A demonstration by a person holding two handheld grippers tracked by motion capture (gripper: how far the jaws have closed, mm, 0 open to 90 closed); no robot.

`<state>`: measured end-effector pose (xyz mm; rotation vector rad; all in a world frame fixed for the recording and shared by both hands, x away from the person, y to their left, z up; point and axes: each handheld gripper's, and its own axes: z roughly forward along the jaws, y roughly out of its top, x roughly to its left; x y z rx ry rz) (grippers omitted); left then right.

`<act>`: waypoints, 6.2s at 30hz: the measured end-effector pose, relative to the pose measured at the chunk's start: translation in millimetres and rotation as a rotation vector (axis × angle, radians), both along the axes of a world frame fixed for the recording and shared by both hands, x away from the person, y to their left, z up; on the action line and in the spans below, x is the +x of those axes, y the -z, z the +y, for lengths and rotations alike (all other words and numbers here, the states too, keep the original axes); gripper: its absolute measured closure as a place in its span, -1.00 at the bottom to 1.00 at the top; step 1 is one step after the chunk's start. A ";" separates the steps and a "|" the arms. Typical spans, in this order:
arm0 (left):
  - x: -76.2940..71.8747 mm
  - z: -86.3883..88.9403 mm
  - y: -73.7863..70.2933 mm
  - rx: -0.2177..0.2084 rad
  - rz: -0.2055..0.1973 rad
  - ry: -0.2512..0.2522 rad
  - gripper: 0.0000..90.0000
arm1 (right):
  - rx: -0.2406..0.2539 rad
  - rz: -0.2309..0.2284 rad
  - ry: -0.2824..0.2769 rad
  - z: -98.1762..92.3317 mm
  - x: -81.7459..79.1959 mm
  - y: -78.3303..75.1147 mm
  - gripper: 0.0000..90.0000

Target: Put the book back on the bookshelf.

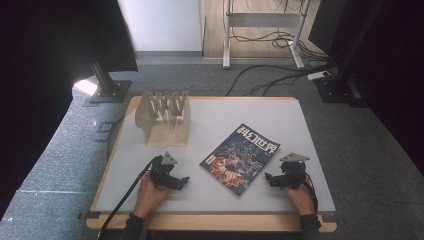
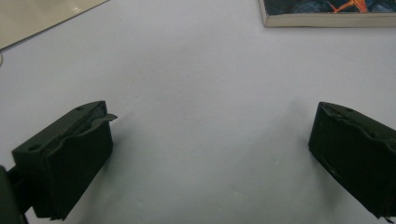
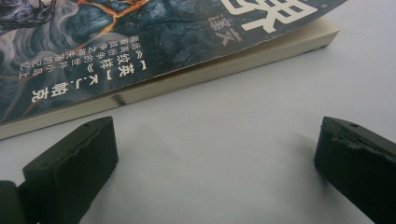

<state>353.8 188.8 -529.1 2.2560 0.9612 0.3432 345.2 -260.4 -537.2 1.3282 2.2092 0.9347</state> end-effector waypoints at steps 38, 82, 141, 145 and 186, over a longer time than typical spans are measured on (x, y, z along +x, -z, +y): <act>41.0 -54.1 -47.8 0.011 0.032 0.166 -1.00 | 0.008 -0.024 -0.119 25.9 32.1 -35.8 -1.00; 11.4 -76.7 -4.8 -0.041 0.083 0.320 -1.00 | 0.061 0.031 -0.186 49.2 38.2 -6.3 -0.95; -24.5 -63.1 0.1 0.011 -0.003 0.214 -1.00 | -0.049 0.019 -0.040 54.7 93.2 -5.4 -1.00; -13.8 -56.5 -0.4 0.013 -0.004 0.193 -1.00 | -0.073 0.034 -0.049 52.8 90.8 -14.5 -1.00; -3.4 -56.9 0.6 0.013 -0.007 0.192 -1.00 | 0.255 0.224 -0.128 84.6 90.3 -18.5 -0.09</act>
